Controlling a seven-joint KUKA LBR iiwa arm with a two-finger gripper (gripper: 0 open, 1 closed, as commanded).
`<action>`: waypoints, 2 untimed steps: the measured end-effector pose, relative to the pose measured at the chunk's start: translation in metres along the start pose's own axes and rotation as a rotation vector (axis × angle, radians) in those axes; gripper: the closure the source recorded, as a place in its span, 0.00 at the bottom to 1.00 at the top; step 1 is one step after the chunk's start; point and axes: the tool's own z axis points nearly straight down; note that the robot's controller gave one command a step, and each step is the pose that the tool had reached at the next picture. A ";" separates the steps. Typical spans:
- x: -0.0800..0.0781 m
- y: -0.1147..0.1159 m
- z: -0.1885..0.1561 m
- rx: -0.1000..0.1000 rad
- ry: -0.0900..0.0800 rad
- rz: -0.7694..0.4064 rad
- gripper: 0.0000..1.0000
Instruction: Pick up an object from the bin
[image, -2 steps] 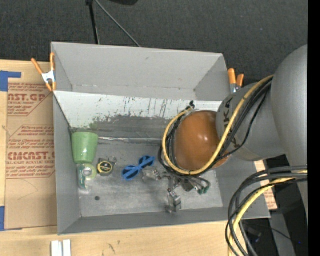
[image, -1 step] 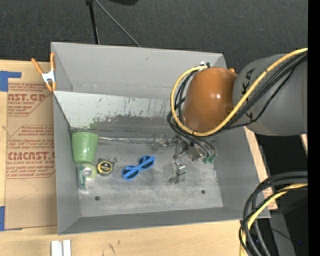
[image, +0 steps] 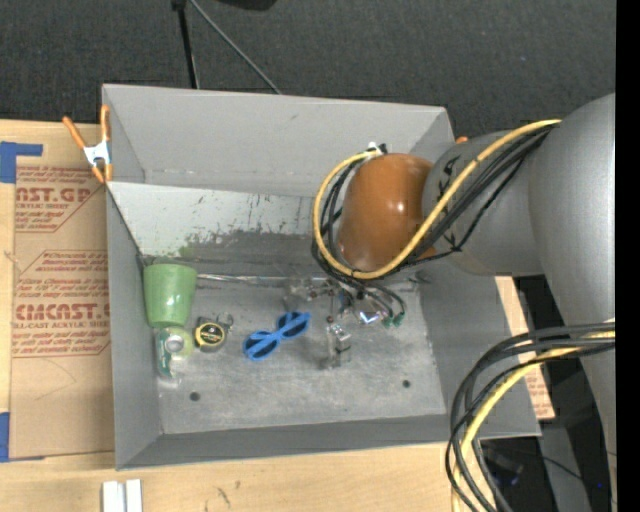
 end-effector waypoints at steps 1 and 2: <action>0.003 0.006 0.005 0.000 -0.006 0.083 0.00; 0.003 0.006 0.005 0.000 -0.002 0.083 1.00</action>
Offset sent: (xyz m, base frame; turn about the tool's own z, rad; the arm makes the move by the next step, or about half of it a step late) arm -0.0058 0.0034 -0.0052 0.0826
